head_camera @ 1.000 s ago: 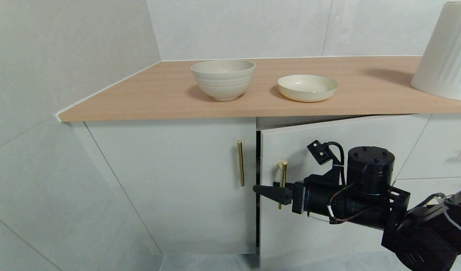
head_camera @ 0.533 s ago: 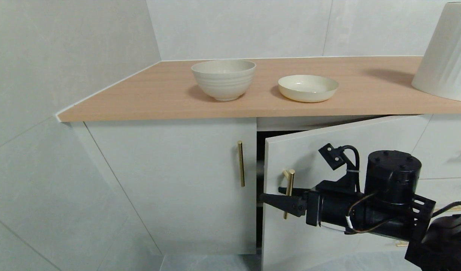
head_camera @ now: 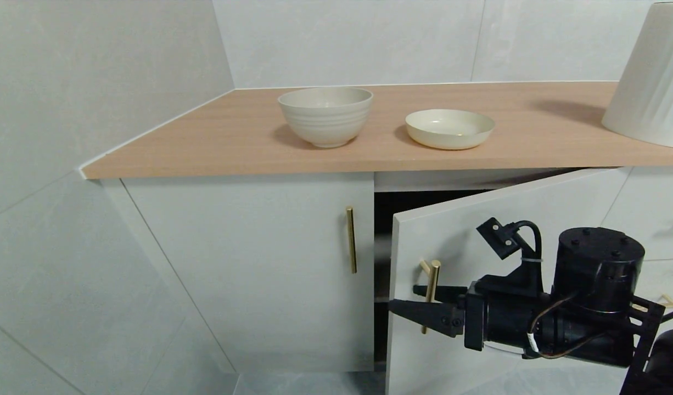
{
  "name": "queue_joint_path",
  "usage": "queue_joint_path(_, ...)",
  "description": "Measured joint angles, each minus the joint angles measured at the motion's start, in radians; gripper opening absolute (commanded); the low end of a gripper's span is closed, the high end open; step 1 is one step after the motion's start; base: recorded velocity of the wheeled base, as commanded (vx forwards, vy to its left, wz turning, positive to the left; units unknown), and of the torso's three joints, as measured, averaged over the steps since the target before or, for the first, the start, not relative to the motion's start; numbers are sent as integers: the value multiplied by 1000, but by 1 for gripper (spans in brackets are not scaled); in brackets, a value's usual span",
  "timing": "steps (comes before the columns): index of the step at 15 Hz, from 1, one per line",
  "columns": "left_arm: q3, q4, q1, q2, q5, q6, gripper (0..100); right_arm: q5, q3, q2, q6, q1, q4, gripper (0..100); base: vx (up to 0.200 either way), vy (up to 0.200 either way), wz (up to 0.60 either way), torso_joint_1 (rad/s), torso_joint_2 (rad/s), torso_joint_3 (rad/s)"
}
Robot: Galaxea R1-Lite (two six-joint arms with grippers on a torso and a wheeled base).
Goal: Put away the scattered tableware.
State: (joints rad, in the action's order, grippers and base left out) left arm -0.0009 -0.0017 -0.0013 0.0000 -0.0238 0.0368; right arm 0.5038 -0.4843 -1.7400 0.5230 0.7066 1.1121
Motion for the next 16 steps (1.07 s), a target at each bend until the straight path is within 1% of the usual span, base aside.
queue_joint_path(1,-17,-4,0,0,-13,0,100,1,9,4,0,1,3,100,0,0,0,0,0,0)
queue_joint_path(2,-55,3,-1,1,-45,0,100,1,17,7,-1,2,5,100,0,0,0,0,0,0)
queue_joint_path(4,-180,70,-2,25,-151,0,100,2,27,11,0,4,13,100,0,0,0,0,0,0)
queue_joint_path(6,-323,147,-3,108,-244,0,100,2,36,12,1,6,30,100,0,0,0,0,0,0)
queue_joint_path(8,-447,194,-3,257,-327,-1,100,2,39,13,1,10,34,100,0,0,0,0,0,0)
queue_joint_path(10,-576,218,-8,457,-439,-4,100,2,40,13,2,11,35,100,0,0,0,0,0,0)
queue_joint_path(11,-628,224,-21,556,-501,-7,100,2,40,13,2,11,35,100,0,0,0,0,0,0)
queue_joint_path(12,-669,229,-51,658,-564,-14,100,2,40,14,2,11,35,100,0,0,0,0,0,0)
queue_joint_path(13,-701,219,-91,745,-604,-36,100,2,40,14,2,11,35,100,0,0,0,0,0,0)
queue_joint_path(14,-723,177,-136,832,-624,-80,100,2,40,14,2,13,35,100,0,0,0,0,0,0)
queue_joint_path(15,-734,102,-183,926,-639,-144,100,0,40,14,1,17,35,100,0,0,0,0,0,0)
queue_joint_path(16,-735,6,-224,1007,-650,-206,100,-2,40,14,1,21,35,100,0,0,0,0,0,0)
